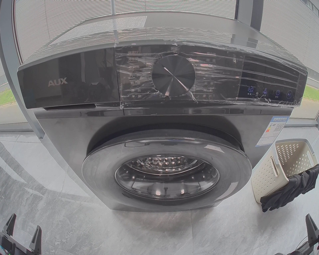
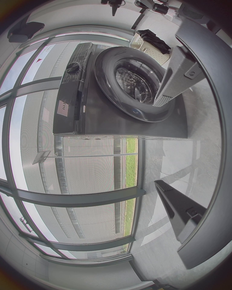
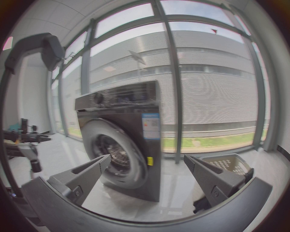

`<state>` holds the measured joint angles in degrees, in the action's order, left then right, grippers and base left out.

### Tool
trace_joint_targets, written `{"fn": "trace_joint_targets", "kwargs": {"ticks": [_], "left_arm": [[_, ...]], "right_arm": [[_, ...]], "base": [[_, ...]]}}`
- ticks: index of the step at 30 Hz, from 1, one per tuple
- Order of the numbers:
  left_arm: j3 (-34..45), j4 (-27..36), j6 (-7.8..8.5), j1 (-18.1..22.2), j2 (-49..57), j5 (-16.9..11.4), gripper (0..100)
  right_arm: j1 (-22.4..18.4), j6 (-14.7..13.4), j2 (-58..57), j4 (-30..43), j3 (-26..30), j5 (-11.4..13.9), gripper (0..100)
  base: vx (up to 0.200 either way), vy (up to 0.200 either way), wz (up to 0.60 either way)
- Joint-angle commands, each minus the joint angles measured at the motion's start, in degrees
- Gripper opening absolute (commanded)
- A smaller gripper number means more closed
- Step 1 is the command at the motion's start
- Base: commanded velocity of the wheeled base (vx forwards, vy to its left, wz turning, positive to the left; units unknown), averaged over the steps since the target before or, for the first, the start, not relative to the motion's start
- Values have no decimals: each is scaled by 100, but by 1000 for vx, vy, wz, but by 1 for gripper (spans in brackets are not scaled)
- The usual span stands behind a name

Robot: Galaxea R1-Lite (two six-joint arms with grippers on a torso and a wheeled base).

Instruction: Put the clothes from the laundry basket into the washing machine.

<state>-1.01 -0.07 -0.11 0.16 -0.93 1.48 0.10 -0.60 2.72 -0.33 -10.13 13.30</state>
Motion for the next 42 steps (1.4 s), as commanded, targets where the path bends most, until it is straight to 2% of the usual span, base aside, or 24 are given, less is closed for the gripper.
{"fn": "trace_joint_targets", "kwargs": {"ticks": [1, 2, 3, 4, 5, 6, 7, 10, 15, 16, 25, 32, 34, 37, 42], "left_arm": [[92, -1, -7, 2, 93, 2, 100], [92, -1, -7, 2, 93, 2, 100], [92, -1, -7, 2, 93, -7, 100], [92, -1, -7, 2, 93, -7, 100], [92, -1, -7, 2, 93, -7, 100], [92, -1, -7, 2, 93, -7, 100], [92, -1, -7, 2, 93, -7, 100], [92, -1, -7, 2, 93, -7, 100], [92, -1, -7, 2, 84, -7, 100], [92, -1, -7, 2, 93, -7, 100], [92, -1, -7, 2, 93, -7, 100], [92, -1, -7, 2, 84, -7, 100], [92, -1, -7, 2, 93, -7, 100], [92, -1, -7, 2, 84, -7, 100], [92, -1, -7, 2, 93, -7, 100]], "right_arm": [[-1, 297, 1890, 393, -798, 1887, 100], [-1, 306, 1943, 393, -806, 1913, 100], [52, 359, 2505, 209, -815, 2098, 100], [78, 385, 2655, 121, -815, 2124, 100], [219, 464, 3024, -90, -798, 2203, 100], [219, 464, 3024, -90, -798, 2203, 100], [465, 552, 3481, -319, -806, 2194, 100], [764, 578, 4044, -582, -815, 2142, 100], [1168, 543, 5195, -1189, -789, 1711, 100], [1326, 499, 5520, -1479, -798, 1526, 100], [1678, 350, 6663, -2586, -903, 1017, 100], [1704, 323, 7208, -3342, -929, 938, 100], [1704, 332, 7383, -3562, -938, 832, 100], [1801, 323, 7454, -3658, -947, 665, 100], [1941, 315, 7612, -3667, -1044, 639, 100]], "base": [[0, 0, 0], [0, 0, 0], [0, 0, 0], [0, 0, 0], [0, 0, 0], [0, 0, 0], [0, 0, 0], [0, 0, 0], [0, 0, 0], [0, 0, 0], [0, 0, 0], [0, 0, 0], [0, 0, 0], [0, 0, 0], [0, 0, 0]]}}
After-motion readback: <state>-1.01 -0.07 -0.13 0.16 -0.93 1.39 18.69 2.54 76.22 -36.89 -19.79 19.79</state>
